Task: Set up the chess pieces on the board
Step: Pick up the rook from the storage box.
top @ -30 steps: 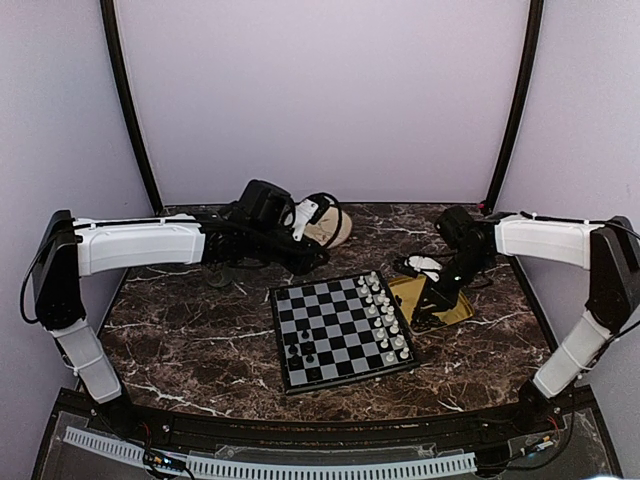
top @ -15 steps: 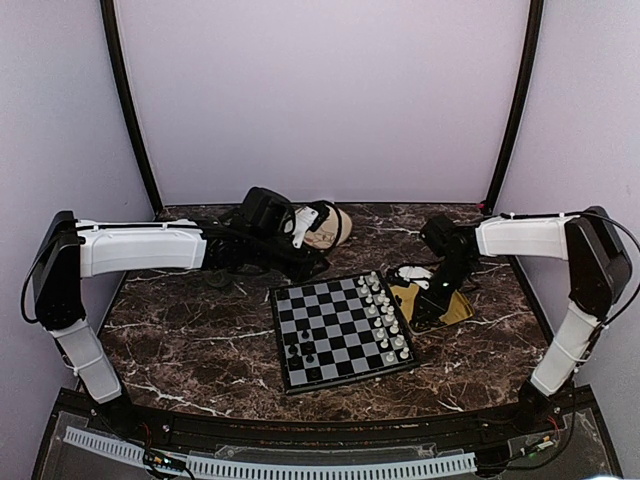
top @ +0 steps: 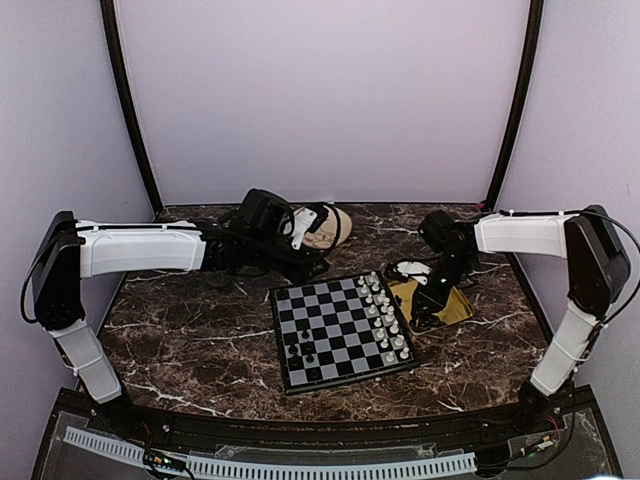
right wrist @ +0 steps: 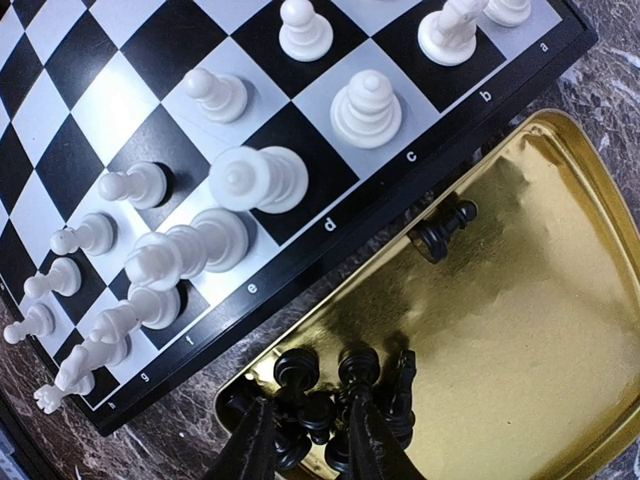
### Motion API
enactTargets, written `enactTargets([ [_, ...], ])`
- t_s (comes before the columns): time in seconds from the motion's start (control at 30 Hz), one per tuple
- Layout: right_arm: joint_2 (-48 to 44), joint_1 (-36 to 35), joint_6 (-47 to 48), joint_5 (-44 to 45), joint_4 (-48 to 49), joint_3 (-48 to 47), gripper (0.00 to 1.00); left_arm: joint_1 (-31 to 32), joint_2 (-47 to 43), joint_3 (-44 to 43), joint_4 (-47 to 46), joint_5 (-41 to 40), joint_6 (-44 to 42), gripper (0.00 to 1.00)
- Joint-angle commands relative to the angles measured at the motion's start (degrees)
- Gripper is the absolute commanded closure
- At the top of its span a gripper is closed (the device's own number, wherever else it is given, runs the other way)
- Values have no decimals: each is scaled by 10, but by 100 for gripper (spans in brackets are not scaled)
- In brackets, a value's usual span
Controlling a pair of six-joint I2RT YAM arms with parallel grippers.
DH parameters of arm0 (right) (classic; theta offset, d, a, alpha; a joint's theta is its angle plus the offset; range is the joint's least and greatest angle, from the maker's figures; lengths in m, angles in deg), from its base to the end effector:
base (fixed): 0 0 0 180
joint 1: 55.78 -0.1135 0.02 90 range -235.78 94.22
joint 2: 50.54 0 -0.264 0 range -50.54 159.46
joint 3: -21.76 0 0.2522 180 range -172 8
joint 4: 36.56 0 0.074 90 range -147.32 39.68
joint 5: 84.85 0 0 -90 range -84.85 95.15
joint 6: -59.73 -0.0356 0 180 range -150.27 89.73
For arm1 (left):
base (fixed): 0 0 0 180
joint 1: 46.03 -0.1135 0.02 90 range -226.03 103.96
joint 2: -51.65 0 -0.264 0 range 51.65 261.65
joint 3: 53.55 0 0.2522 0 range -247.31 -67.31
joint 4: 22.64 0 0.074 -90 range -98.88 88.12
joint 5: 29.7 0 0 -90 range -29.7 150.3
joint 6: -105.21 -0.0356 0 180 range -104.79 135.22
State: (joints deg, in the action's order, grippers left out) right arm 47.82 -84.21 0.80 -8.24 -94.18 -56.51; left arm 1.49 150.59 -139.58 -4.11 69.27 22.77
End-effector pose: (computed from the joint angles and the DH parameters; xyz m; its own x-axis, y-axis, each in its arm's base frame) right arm 0.2760 0.1588 0.1819 -0.4746 -0.8278 -0.2991 -0.8773 0.4726 0.0840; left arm 0.2660 -0.2987 0.2610 -0.4569 0.3065 -0.8351 0.7649 0.6146 -0.1929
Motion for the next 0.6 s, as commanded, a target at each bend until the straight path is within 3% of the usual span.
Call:
enactTargets([
  [0.0,10,-7,-2,1,-6,-10,73,2,-30,8,-7,11,6,70],
  [0.3,33,-15,-1,-5,-7,-11,73,2,-33,15,-5,10,10,70],
  [0.57,31,-16,-4,1,-13,-11,92,2,-35,21,-7,12,12,70],
])
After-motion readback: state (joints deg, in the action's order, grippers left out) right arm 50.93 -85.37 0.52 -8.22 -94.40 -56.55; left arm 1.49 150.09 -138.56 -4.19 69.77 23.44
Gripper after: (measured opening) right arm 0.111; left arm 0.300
